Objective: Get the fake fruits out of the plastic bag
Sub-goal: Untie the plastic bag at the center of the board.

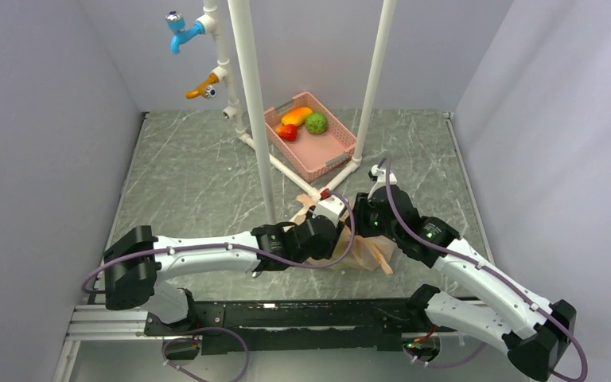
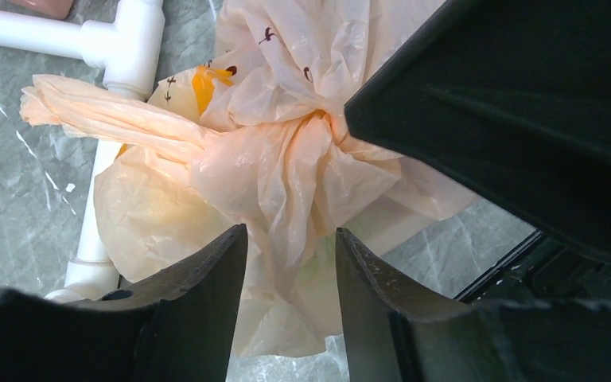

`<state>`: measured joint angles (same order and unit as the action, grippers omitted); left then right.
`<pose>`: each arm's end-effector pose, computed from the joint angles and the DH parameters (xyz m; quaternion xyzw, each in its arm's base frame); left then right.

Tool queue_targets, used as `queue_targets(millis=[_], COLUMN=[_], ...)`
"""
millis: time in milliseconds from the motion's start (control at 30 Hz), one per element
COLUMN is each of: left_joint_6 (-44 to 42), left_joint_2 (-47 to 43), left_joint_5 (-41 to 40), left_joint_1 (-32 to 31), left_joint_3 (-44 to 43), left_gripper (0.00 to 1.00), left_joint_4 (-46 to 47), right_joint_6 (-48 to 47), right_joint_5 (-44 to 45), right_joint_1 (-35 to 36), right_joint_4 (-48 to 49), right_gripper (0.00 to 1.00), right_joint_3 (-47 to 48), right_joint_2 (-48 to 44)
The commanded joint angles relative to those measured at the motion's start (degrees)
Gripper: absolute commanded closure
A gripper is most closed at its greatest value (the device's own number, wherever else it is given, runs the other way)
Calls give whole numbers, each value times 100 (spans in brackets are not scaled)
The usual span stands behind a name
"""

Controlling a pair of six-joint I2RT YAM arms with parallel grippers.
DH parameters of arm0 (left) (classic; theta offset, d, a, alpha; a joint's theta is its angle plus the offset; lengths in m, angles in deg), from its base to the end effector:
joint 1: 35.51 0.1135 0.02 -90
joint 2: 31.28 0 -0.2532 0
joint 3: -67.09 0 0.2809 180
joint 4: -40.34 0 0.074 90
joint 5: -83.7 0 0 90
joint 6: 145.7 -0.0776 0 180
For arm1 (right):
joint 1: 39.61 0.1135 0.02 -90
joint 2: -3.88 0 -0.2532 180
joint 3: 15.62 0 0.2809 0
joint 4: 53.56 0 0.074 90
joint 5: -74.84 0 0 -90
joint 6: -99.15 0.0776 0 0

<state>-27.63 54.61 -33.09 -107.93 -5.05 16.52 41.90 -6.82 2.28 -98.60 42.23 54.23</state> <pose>0.1506 -0.3596 0.2119 0.2346 0.8468 -0.1975 0.4346 0.1985 0.1629 0.2532 -0.0392 0.8944 0.2154 0.3901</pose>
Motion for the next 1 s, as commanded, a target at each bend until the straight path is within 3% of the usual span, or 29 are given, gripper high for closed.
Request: queue_targets(millis=[0,33,167,333,500,733,900,967], left_joint_6=[-56,-63,-88,-78,6,212,320,374], left_joint_2=[16,42,231,254,-116,-436,-395,-380], left_joint_5=[169,157,155,216,299,421,511,544], left_joint_1=[26,34,75,71,70,66,70,70], left_joint_3=[-79,-108,-286,-366,33,434,324,289], left_gripper=[48,49,77,100,100,100,100,100], left_joint_4=[344,316,107,-19,319,731,592,550], right_joint_6=[128,134,120,178,374,331,397,467], right_joint_5=[-227,-215,-175,3,71,-64,40,-70], right_joint_1=[-43,-48,-79,-107,-110,-114,-111,-111], right_joint_4=[325,322,286,201,308,481,556,667], right_gripper=[70,71,71,73,73,61,63,70], right_joint_3=[-5,-15,-12,45,-31,-120,-249,-310], right_joint_2=[91,109,149,130,74,192,264,306])
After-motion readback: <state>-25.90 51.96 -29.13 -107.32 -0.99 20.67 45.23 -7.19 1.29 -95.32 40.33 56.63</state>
